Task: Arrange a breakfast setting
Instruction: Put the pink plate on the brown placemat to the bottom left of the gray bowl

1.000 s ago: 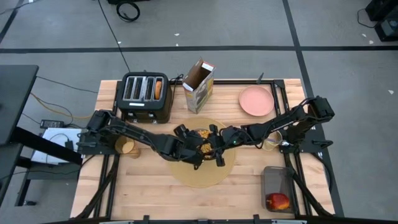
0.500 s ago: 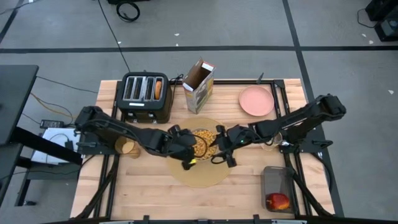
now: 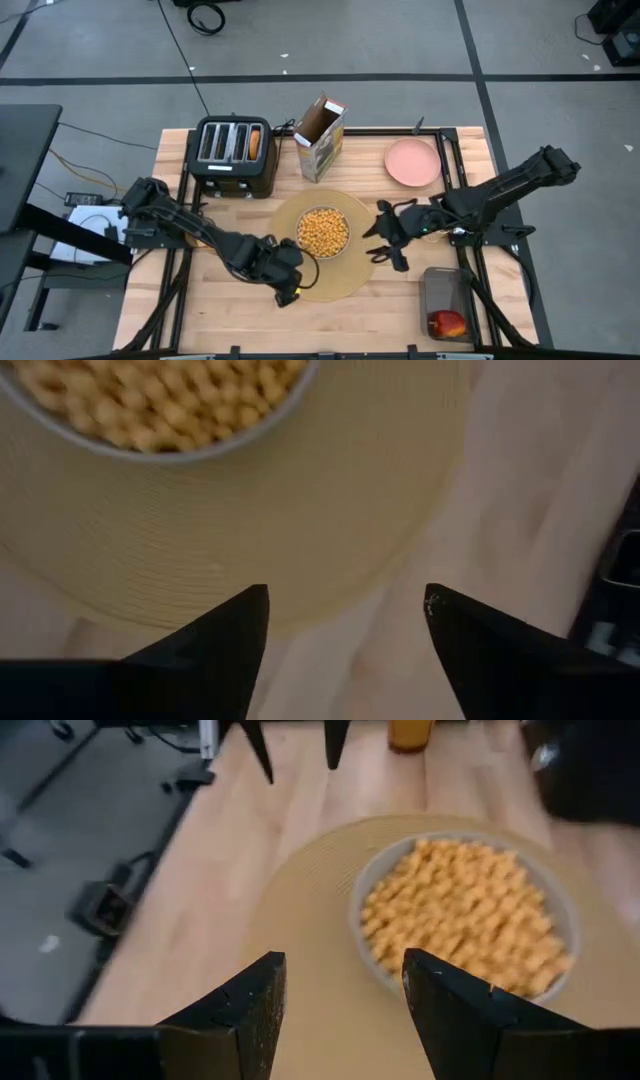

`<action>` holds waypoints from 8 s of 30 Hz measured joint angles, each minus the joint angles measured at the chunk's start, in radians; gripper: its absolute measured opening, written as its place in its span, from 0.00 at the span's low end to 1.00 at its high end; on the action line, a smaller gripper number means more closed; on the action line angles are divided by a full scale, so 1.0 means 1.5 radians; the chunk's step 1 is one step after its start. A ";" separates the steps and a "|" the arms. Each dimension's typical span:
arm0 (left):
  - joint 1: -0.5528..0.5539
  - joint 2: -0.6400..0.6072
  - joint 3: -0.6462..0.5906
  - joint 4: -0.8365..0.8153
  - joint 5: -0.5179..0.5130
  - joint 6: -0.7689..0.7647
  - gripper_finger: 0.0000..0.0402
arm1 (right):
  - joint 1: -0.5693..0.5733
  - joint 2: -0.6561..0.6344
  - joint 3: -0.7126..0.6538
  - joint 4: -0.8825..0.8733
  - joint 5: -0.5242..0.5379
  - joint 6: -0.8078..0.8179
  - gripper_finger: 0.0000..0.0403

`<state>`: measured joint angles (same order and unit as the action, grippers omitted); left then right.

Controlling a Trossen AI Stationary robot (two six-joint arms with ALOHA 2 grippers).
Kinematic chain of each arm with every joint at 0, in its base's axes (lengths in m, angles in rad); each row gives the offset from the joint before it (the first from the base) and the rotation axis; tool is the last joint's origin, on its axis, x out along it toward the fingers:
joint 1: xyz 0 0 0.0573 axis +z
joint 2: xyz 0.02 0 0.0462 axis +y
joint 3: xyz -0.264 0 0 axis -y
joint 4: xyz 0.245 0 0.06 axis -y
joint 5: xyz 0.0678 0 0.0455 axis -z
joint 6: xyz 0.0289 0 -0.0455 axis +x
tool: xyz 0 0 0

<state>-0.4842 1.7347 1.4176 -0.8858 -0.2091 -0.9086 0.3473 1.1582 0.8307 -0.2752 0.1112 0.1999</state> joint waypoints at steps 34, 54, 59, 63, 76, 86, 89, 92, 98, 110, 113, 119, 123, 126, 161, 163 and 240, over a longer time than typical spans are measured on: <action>0.139 -0.168 0.284 0.024 -0.237 0.273 0.56 | -0.271 -0.059 0.259 -0.642 0.030 0.126 0.51; 0.126 -0.304 -0.026 0.376 -0.072 0.346 0.54 | -0.642 0.290 0.101 -0.435 -0.057 -0.029 0.40; 0.067 -0.304 -0.034 0.387 -0.121 0.345 0.54 | -0.649 0.321 0.101 -0.416 -0.060 -0.027 0.33; 0.033 -0.304 -0.034 0.387 -0.160 0.344 0.54 | -0.649 0.329 0.096 -0.392 -0.050 -0.034 0.31; 0.002 -0.304 -0.034 0.387 -0.241 0.334 0.54 | -0.672 0.339 0.041 -0.318 -0.019 -0.044 0.22; 0.005 -0.304 -0.034 0.387 -0.266 0.357 0.54 | -0.664 0.268 0.064 -0.401 0.003 -0.062 0.03; 0.018 -0.305 -0.034 0.384 -0.266 0.359 0.54 | -0.642 0.221 0.097 -0.483 0.002 -0.088 0.03; 0.039 -0.313 -0.034 0.377 -0.265 0.352 0.54 | -0.600 0.163 0.147 -0.567 -0.005 -0.114 0.03; 0.094 -0.316 -0.032 0.372 -0.204 0.406 0.58 | -0.450 0.073 0.272 -0.736 -0.072 -0.163 0.03; 0.177 -0.223 -0.031 0.383 -0.077 0.651 0.78 | -0.164 0.105 0.515 -0.701 -0.343 -0.084 0.03; 0.189 -0.192 -0.031 0.417 0.008 0.669 0.77 | -0.148 0.139 0.552 -0.684 -0.357 -0.084 0.03; 0.207 -0.146 -0.031 0.463 0.035 0.672 0.74 | -0.134 0.192 0.591 -0.673 -0.376 -0.115 0.03; 0.209 -0.125 -0.031 0.499 0.066 0.686 0.74 | -0.134 0.207 0.592 -0.615 -0.390 -0.120 0.04; 0.205 -0.115 -0.031 0.512 0.094 0.702 0.74 | -0.134 0.210 0.592 -0.556 -0.390 -0.121 0.04; 0.018 -0.229 -0.032 0.145 -0.003 0.607 0.12 | -0.134 0.056 0.593 -0.486 -0.221 0.017 0.51; -0.022 -0.221 -0.032 0.113 -0.031 0.576 0.12 | -0.134 0.044 0.593 -0.486 -0.176 0.017 0.51; -0.187 0.198 0.075 -0.037 -0.175 0.194 0.49 | -0.118 0.099 0.592 -0.535 -0.110 0.024 0.58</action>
<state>-0.7645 2.0312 1.5307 -0.9410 -0.4710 -0.6170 0.1705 1.3061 1.7191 -1.0780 -0.0536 0.2352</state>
